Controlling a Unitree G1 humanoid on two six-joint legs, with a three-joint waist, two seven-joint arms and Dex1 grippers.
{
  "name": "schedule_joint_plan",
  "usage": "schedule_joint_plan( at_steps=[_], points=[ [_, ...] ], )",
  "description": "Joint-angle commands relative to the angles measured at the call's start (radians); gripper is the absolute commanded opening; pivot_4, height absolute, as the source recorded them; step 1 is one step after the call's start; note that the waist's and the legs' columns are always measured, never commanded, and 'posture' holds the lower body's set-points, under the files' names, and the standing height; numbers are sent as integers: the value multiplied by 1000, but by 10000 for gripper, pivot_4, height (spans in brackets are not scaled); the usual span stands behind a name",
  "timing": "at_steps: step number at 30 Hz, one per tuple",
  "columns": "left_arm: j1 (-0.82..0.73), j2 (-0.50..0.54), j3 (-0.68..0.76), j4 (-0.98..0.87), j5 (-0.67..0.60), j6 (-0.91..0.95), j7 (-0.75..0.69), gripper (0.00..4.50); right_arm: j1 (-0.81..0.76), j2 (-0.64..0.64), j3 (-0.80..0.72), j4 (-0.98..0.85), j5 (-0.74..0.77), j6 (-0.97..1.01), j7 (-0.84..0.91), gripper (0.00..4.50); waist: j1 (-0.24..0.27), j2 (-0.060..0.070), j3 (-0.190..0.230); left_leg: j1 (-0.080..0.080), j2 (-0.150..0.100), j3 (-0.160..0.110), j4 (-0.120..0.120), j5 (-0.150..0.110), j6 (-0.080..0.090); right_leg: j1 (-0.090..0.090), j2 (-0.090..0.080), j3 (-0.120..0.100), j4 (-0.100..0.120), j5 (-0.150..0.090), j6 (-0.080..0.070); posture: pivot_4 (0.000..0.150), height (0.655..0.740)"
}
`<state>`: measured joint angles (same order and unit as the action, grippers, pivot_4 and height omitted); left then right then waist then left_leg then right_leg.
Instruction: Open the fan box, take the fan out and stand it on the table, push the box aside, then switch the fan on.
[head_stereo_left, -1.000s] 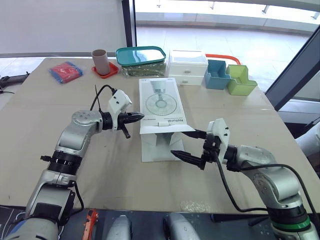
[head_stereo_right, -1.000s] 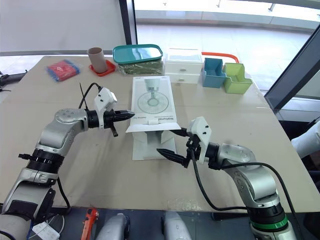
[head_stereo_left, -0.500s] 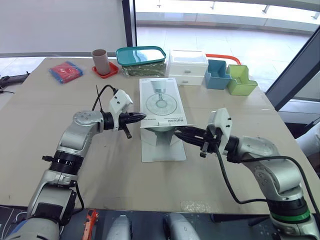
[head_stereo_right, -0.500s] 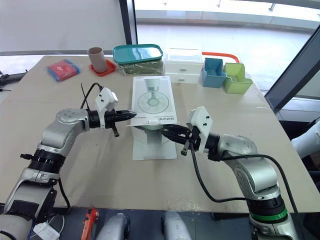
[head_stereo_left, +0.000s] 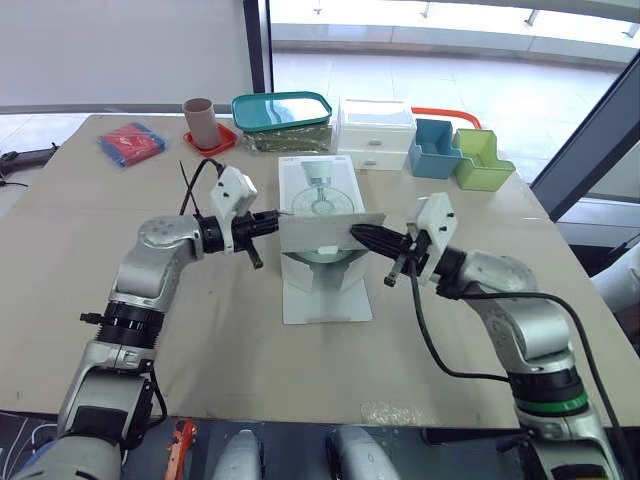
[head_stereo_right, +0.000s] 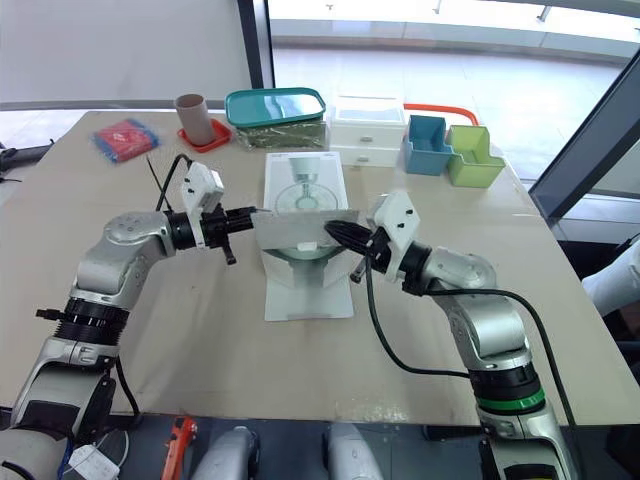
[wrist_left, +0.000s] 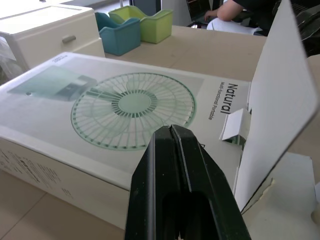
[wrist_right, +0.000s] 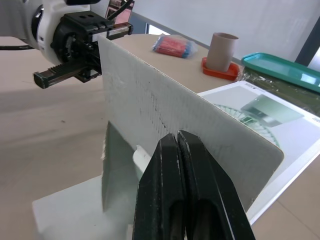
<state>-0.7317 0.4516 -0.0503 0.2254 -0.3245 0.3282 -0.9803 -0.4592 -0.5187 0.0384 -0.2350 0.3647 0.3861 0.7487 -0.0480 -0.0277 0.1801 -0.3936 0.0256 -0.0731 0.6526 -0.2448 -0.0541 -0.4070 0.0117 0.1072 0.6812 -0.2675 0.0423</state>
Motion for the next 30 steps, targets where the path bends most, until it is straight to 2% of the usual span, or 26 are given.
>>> schedule_joint_plan(
  at_steps=[1, 11, 17, 22, 30],
  points=[
    [-38, -7, 63, -29, -44, -46, 3, 0, -42, 19, 2, 38, -47, -64, -27, 345, 0, 0, 0, 0, 0, 0, 0, 0, 0, 0, 0, 0, 0, 0, 0, 1500, 7400],
    [-72, -18, 113, -45, -83, -79, 22, 0, -63, 72, 42, 122, -141, -70, -94, 345, 0, 0, 0, 0, 0, 0, 0, 0, 0, 0, 0, 0, 0, 0, 0, 1500, 7400],
    [-19, 10, -2, -47, 15, -54, 8, 0, -74, 103, 51, 142, -164, -46, -126, 345, 0, 0, 0, 0, 0, 0, 0, 0, 0, 0, 0, 0, 0, 0, 0, 1500, 7400],
    [-32, -11, -35, 4, 61, -20, 62, 0, -71, 103, 57, 130, -169, -32, -119, 345, 0, 0, 0, 0, 0, 0, 0, 0, 0, -1, 0, 0, 0, 0, 0, 1500, 7400],
    [-46, -27, -62, 51, 92, -19, 58, 0, -63, 94, 55, 112, -168, -21, -109, 345, 0, 0, 0, -1, 0, 0, 0, 0, 0, -1, 0, 0, 0, 0, 0, 1500, 7400]
  ],
)
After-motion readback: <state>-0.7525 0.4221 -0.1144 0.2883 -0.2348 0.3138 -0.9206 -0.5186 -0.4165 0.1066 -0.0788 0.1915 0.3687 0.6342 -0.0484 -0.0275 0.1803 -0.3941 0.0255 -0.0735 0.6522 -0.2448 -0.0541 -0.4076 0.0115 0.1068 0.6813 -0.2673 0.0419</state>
